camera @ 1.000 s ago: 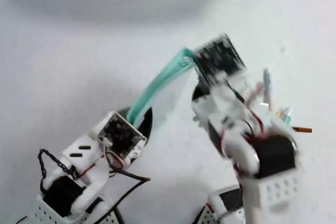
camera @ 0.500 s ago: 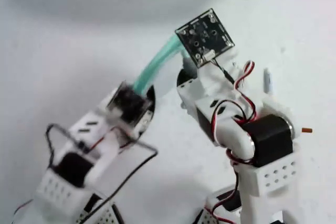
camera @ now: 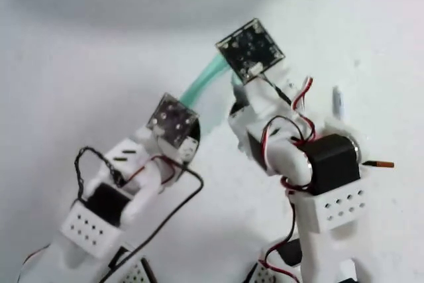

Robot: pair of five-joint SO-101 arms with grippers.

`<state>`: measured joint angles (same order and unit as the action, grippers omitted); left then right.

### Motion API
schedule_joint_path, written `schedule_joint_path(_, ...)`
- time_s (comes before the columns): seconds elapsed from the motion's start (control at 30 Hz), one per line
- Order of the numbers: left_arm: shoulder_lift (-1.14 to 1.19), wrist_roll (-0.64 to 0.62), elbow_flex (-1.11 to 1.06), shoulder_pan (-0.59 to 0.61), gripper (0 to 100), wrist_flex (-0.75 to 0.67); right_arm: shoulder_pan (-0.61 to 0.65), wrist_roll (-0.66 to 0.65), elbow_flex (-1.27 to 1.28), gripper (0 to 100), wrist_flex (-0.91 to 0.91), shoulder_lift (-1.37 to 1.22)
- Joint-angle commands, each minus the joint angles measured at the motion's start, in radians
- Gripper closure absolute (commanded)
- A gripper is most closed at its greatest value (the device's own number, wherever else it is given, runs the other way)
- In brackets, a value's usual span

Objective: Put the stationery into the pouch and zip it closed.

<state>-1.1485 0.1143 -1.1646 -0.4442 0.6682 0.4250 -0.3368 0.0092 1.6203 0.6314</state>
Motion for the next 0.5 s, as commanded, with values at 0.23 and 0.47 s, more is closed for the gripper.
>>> schedule_joint_path(0.23,-0.209,-0.014,-0.095,0.010,98,-0.023,-0.048,0.028,-0.058,77.1,0.035,0.024)
schedule_joint_path(0.47,-0.216,-0.014,-0.103,0.010,98,-0.023,-0.016,0.068,-0.249,71.5,0.101,0.094)
